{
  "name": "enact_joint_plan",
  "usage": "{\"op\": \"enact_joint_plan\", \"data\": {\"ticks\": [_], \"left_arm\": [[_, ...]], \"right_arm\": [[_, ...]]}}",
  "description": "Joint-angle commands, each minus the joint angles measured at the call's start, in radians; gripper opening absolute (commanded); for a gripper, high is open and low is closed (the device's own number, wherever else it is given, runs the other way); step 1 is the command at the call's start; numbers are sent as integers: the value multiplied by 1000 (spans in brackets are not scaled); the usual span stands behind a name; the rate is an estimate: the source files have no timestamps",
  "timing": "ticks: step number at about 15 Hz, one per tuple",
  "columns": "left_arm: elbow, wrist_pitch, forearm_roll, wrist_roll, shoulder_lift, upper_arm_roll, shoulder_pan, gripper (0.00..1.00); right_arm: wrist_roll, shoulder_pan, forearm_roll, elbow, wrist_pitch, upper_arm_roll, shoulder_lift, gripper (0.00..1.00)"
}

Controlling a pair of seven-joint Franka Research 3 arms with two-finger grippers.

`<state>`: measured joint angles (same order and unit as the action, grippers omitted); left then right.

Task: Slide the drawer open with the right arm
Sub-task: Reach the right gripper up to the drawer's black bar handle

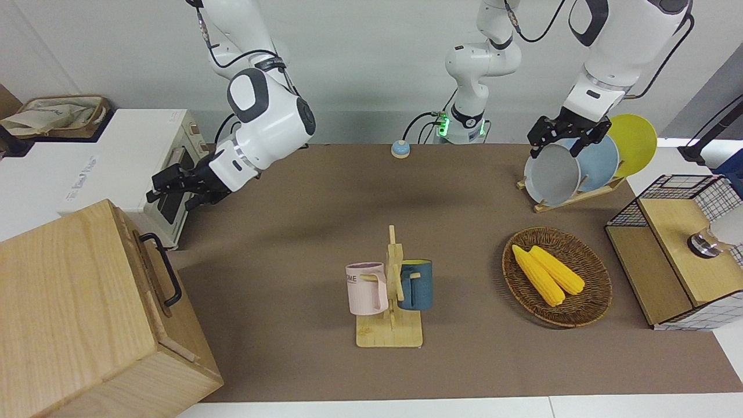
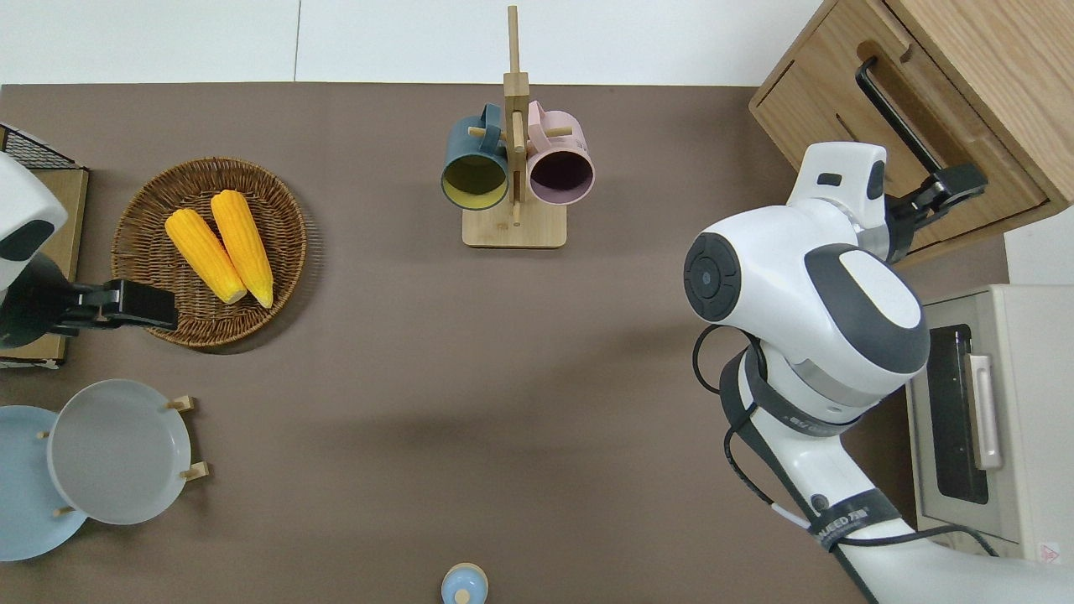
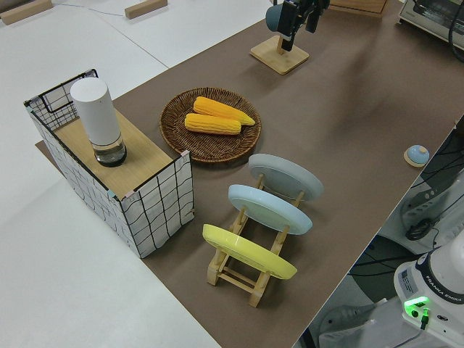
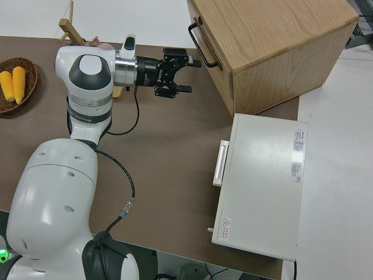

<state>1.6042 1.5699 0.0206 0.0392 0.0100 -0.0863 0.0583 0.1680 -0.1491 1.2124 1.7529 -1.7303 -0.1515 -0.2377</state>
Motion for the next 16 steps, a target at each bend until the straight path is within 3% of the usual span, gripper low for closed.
{"op": "enact_joint_plan", "data": {"ticks": [1,11,12,13,14,16], "left_arm": [[5,-11,-11,-7,10,5,-5,995],[5,-11,-11,-7,10,5,-6,998],[5,-11,-11,-7,10,5,-5,995],[5,-11,-11,-7,10,5,-6,998],[5,-13,-11,-7,10,5,-5,995],[5,-11,-11,-7,10,5,-5,995]], "right_arm": [[48,11,91,-9,-26,-16,-40,987],[53,55,298,-27,-49,-34,-123,987],[48,62,308,-35,-52,-34,-132,987],[36,63,326,-65,-57,-34,-150,983],[4,62,328,-97,-54,-36,-164,954],[-13,63,335,-110,-57,-36,-172,802]]}}
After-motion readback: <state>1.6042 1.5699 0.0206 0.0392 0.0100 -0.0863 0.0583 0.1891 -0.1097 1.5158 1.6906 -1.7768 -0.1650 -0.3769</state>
